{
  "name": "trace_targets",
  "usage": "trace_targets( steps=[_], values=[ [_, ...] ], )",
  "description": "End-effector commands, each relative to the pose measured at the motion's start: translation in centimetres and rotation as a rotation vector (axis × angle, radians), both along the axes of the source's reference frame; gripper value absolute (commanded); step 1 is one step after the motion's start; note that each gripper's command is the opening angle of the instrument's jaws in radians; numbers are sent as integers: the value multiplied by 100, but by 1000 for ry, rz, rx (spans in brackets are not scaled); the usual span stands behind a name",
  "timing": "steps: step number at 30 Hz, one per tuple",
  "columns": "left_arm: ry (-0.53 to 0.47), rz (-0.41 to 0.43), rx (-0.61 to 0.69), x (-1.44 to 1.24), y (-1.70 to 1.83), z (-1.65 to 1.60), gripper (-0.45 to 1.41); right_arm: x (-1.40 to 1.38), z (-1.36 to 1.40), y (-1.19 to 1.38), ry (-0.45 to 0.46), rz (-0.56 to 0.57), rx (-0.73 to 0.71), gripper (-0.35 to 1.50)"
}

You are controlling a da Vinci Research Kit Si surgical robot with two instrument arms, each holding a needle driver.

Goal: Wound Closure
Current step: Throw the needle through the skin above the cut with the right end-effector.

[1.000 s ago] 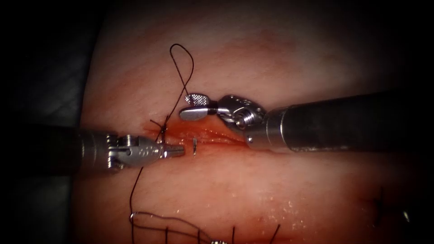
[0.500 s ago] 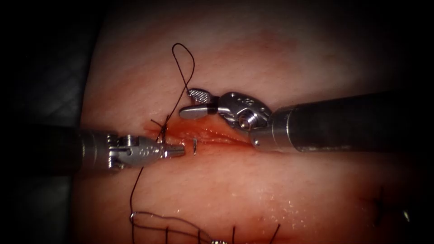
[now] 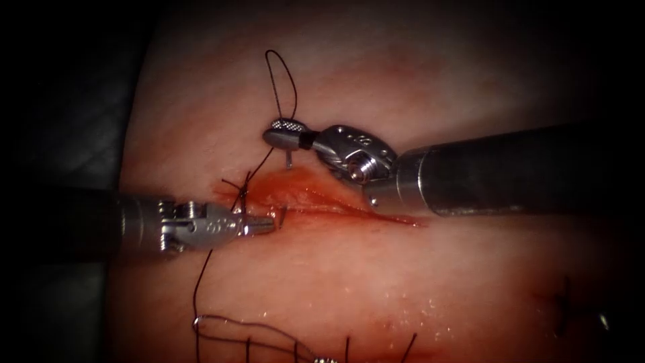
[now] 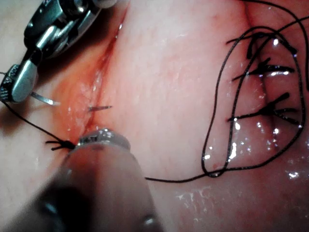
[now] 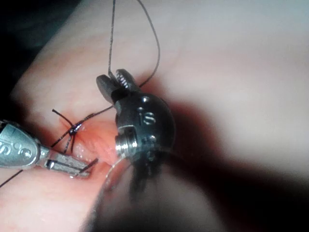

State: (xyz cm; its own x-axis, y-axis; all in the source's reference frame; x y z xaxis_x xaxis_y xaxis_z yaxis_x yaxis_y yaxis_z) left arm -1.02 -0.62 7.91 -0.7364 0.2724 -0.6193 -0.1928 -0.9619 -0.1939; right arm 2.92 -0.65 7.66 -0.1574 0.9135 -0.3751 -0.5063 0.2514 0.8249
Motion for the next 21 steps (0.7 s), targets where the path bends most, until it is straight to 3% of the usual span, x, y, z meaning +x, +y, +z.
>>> trace_targets(
  steps=[1, 5, 10, 15, 19, 20, 21],
  values=[
    [-2, 1, 0, -5, -1, 5, -45, 7, 2, 1, 23, 16, 71, -35],
    [-2, 1, 0, -5, -1, 5, -45, 9, 2, -1, 66, 0, 152, -35],
    [-3, 3, 3, -3, 0, 5, -45, 16, 2, -31, 151, -43, 330, -35],
    [-3, 14, 0, -3, 4, 3, -45, 22, -4, -63, 201, -78, 391, -35],
    [-48, 32, -73, -1, 11, 2, -45, 20, -15, -66, 220, -88, 342, -35],
    [-72, 41, -95, -1, 12, 1, -45, 18, -16, -64, 218, -94, 301, -16],
    [-95, 47, -100, 0, 13, 1, -45, 17, -16, -59, 222, -95, 258, 27]
  ],
)
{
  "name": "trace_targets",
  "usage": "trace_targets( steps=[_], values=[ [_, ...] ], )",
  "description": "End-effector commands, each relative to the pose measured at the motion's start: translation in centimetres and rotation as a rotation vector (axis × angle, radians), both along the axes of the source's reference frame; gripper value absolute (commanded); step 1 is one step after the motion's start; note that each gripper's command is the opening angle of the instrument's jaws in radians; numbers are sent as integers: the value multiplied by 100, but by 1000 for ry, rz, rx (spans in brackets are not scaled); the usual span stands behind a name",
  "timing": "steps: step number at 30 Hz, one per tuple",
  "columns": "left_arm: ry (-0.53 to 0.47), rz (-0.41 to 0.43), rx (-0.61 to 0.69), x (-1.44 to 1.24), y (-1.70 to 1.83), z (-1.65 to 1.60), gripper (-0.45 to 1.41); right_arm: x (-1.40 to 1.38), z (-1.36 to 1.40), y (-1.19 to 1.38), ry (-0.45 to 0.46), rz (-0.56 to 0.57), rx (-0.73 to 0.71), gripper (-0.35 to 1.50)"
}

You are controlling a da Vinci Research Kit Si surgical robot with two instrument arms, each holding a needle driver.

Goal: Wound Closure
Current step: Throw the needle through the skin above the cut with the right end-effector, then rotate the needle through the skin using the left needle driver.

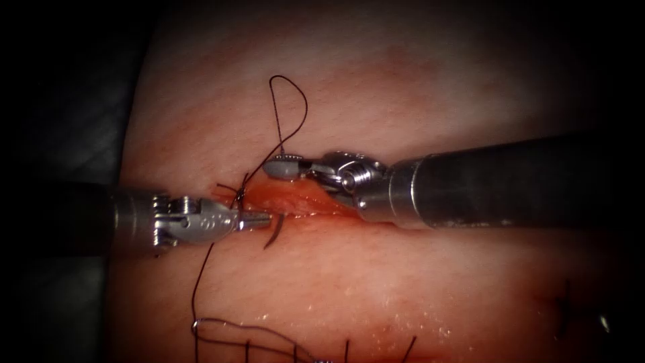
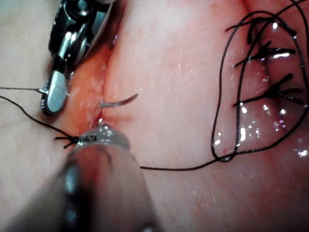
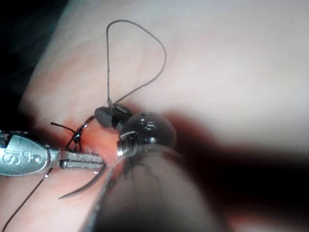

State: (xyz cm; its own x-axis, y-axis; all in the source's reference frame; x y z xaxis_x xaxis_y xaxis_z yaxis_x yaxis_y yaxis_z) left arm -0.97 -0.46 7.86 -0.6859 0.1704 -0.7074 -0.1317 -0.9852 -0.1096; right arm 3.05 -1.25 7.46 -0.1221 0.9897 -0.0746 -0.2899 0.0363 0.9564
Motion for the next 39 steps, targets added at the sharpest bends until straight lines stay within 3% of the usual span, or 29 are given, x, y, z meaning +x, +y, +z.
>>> trace_targets(
  steps=[1, 2, 6, 12, 16, 26, 30, 34, 39],
  values=[
    [-70, 27, 2, -5, 1, 6, -45, -2, 3, 10, 19, 22, -81, 74],
    [-99, 42, 1, -5, 2, 6, -45, -5, 3, 14, 21, 32, -100, 84],
    [-202, 56, -18, -2, 9, 10, -40, -29, 7, 38, 2, 31, -172, 94],
    [-286, 102, -85, 0, 11, 8, -45, -76, 15, 60, -12, 55, -196, 93],
    [-332, 201, -179, -7, -7, -5, -28, -111, 24, 68, -49, 78, -203, 81],
    [-304, 296, -317, -11, -11, -12, -13, -113, 30, 60, -52, 83, -217, 81],
    [-289, 306, -323, -8, -10, -4, -13, -111, 29, 56, -50, 86, -218, 79],
    [-273, 304, -331, -20, -17, 4, 7, -108, 27, 54, -50, 91, -219, 79],
    [-253, 331, -324, -28, -21, 10, 12, -107, 26, 52, -48, 93, -220, 79]
  ],
)
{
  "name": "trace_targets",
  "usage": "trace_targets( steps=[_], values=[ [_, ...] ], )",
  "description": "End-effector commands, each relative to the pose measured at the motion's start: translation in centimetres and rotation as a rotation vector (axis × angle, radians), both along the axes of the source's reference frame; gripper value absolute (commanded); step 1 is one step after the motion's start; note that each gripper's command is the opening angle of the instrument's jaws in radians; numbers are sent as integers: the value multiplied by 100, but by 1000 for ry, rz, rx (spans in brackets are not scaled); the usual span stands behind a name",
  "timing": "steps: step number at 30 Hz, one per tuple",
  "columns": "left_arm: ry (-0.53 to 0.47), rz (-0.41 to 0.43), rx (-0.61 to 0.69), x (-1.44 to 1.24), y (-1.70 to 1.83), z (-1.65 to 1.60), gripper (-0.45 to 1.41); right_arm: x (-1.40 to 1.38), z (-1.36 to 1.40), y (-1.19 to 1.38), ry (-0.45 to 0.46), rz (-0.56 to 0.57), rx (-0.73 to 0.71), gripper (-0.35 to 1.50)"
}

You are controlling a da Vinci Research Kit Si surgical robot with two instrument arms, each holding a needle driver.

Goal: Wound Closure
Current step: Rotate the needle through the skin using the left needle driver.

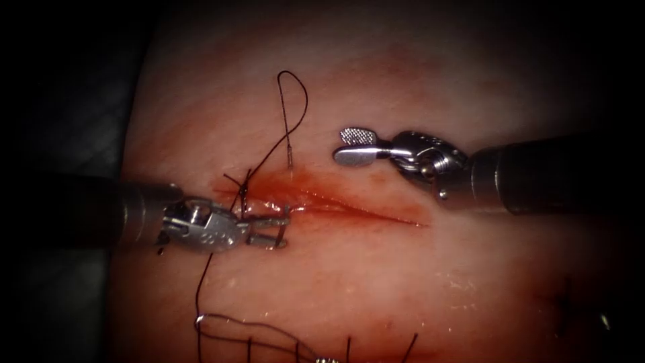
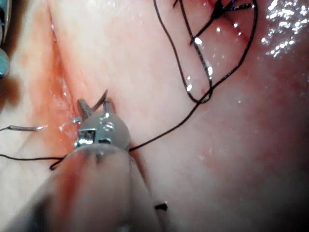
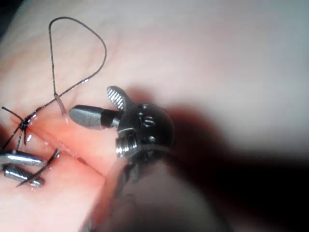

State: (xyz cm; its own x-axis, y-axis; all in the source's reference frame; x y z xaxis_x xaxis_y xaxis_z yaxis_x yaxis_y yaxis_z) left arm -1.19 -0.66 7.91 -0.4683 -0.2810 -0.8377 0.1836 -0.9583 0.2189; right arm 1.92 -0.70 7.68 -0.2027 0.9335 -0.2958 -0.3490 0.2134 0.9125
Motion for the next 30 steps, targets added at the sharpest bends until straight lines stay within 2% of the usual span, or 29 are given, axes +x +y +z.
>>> trace_targets(
  steps=[1, 4, 8, 16, 19, 20, 21, 26, 30],
  values=[
    [-1, 0, -1, -7, -1, 7, 14, 6, 4, -2, 2, 0, 0, 79],
    [2, 3, -7, -10, -1, 10, 20, 6, 4, -3, 6, 4, -2, 78],
    [4, 0, -8, -13, 1, 13, 20, 6, 4, -3, 11, 10, -5, 74],
    [2, 1, -15, -17, 10, 24, 12, 7, 1, -8, 11, 11, -11, 74],
    [0, 1, -15, -18, 12, 26, -13, 8, 1, -8, 11, 11, -11, 74],
    [3, 3, -14, -17, 12, 27, -33, 8, 1, -9, 11, 11, -11, 74],
    [-1, 8, -11, -17, 14, 27, -45, 8, 1, -9, 13, 13, -12, 74],
    [-15, -17, 104, -16, 17, 28, -45, 8, 1, -8, 15, 15, -13, 74],
    [-11, -34, 256, -14, 20, 26, -45, 7, 1, -9, 15, 15, -13, 74]
  ],
)
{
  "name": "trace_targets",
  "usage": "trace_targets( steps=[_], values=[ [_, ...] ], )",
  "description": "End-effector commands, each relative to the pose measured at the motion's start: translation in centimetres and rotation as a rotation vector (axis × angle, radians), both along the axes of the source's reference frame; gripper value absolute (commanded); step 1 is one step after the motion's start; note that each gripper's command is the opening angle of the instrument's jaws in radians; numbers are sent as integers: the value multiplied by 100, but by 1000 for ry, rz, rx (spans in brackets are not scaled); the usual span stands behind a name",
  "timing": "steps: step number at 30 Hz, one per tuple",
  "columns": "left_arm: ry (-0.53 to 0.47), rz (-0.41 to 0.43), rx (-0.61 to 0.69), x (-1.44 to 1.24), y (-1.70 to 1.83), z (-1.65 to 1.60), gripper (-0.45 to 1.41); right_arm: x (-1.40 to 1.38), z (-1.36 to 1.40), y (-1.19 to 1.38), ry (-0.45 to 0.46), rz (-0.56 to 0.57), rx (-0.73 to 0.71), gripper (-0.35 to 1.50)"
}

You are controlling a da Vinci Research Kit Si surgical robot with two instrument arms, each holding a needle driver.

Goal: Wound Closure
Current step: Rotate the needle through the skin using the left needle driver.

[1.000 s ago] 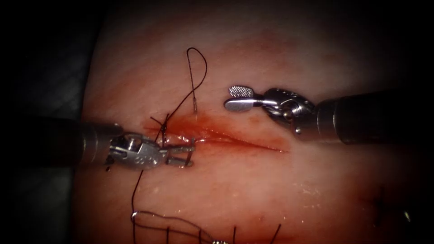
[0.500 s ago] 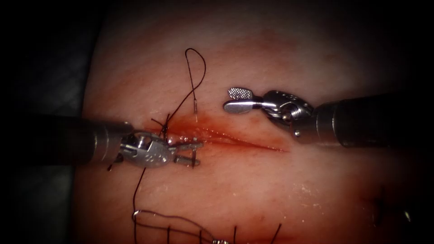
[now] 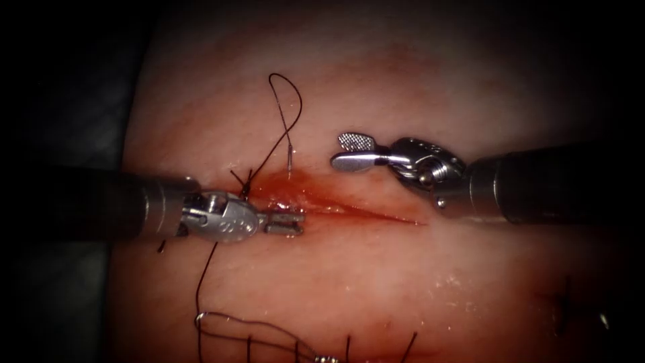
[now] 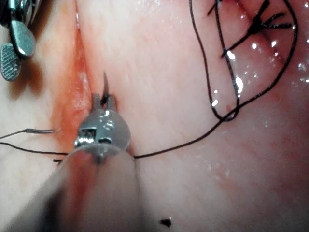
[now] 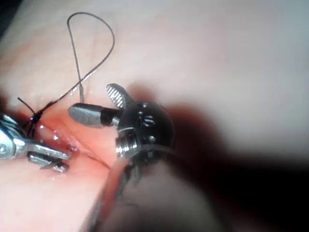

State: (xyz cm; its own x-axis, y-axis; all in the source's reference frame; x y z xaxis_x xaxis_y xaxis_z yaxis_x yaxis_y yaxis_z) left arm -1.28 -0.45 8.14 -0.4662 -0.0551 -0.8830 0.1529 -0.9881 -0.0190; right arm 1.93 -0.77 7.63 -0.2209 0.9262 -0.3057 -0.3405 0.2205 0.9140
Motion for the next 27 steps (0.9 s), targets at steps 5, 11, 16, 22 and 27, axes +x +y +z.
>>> trace_targets(
  steps=[5, 11, 16, 22, 27],
  values=[
    [-29, -47, 150, -1, 0, -3, -45, 7, 4, -3, 2, -1, 0, 69],
    [-90, -195, 515, 9, 3, -24, -45, 7, 3, -6, 1, 0, 0, 56],
    [-94, -255, 699, 10, 1, -36, -45, 8, 3, -8, 5, 2, 9, 56],
    [-116, -208, 834, 6, -6, -51, -45, 8, 4, -11, 11, 5, 22, 54],
    [-138, -152, 919, 5, -13, -71, -45, 9, 4, -11, 15, 9, 33, 51]
  ],
)
